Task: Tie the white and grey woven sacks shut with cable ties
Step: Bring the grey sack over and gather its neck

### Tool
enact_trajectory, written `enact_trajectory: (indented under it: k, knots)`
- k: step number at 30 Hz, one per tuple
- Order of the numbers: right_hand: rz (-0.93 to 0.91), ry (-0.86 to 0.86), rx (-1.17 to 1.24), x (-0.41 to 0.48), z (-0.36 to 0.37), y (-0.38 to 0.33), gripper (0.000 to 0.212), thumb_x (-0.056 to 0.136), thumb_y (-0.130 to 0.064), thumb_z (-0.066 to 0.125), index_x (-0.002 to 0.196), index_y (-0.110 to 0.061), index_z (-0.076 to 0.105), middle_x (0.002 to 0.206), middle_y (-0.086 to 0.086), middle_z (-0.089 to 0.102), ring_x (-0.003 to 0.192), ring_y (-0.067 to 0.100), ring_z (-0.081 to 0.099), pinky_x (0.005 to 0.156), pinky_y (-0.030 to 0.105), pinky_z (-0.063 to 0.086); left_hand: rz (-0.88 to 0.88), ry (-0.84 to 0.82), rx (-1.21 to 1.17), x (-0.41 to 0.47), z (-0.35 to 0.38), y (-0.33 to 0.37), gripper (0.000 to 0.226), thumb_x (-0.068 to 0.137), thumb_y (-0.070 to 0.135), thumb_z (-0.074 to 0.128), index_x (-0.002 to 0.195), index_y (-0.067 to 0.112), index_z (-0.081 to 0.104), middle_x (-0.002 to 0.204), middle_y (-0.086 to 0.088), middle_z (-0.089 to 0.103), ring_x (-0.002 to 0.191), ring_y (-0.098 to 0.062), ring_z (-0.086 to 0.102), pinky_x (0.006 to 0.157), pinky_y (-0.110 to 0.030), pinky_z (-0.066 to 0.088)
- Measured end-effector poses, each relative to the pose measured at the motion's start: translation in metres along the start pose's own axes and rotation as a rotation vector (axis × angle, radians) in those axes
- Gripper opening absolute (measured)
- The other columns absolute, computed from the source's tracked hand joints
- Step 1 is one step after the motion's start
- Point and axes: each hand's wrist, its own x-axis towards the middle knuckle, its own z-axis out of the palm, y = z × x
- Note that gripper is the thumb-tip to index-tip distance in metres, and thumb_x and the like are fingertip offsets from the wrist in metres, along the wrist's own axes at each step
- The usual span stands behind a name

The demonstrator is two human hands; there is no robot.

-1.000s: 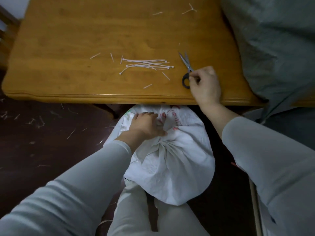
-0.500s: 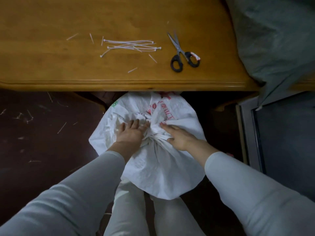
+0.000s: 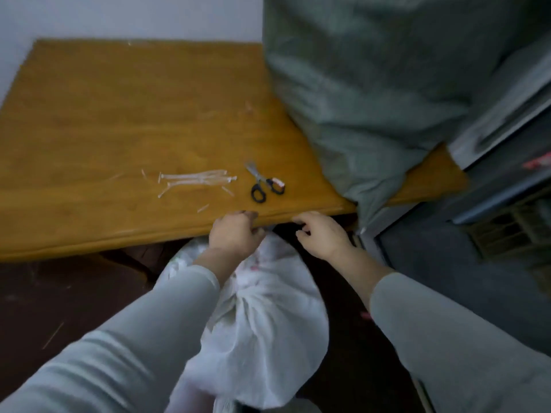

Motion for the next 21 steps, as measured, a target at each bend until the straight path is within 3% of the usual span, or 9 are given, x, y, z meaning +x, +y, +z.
enact_trajectory:
  k: [5, 10, 16, 21]
  knots:
    - [0.001, 0.38, 0.013, -0.007, -0.097, -0.006, 0.034, 0.088, -0.019, 0.049, 0.121, -0.021, 0.059, 0.125, 0.003, 0.058, 0.11, 0.025, 0.058, 0.092, 0.039, 0.048, 0.039, 0.191, -0.088, 0.018, -0.071, 0.047, 0.046, 0.089, 0.037, 0.052, 0.13, 0.018, 0.052, 0.131, -0.008, 0.056, 0.12, -0.027, 0.053, 0.095, -0.036, 0.045]
    - [-0.058, 0.605, -0.018, -0.009, -0.184, 0.006, 0.031, 0.089, -0.022, 0.049, 0.119, -0.022, 0.059, 0.121, 0.0, 0.059, 0.107, 0.022, 0.059, 0.089, 0.036, 0.049, 0.043, 0.348, -0.17, 0.036, -0.125, 0.105, 0.05, 0.089, 0.04, 0.05, 0.134, 0.018, 0.047, 0.132, -0.004, 0.055, 0.118, -0.025, 0.054, 0.093, -0.041, 0.048]
    - [-0.262, 0.802, -0.076, -0.016, -0.286, 0.058, 0.032, 0.088, -0.022, 0.051, 0.119, -0.02, 0.059, 0.119, 0.001, 0.059, 0.103, 0.025, 0.059, 0.088, 0.034, 0.046, 0.014, 0.57, -0.213, 0.064, -0.162, 0.206, 0.056, 0.086, 0.043, 0.054, 0.135, 0.017, 0.046, 0.129, -0.004, 0.056, 0.112, -0.025, 0.057, 0.087, -0.038, 0.051]
    - [-0.48, 1.147, -0.18, -0.025, -0.366, 0.103, 0.035, 0.072, -0.019, 0.069, 0.105, -0.014, 0.061, 0.107, 0.01, 0.058, 0.096, 0.029, 0.059, 0.082, 0.04, 0.048, 0.007, 0.635, -0.253, 0.086, -0.185, 0.296, 0.073, 0.084, 0.048, 0.058, 0.144, 0.019, 0.029, 0.142, -0.008, 0.04, 0.122, -0.026, 0.049, 0.094, -0.039, 0.048]
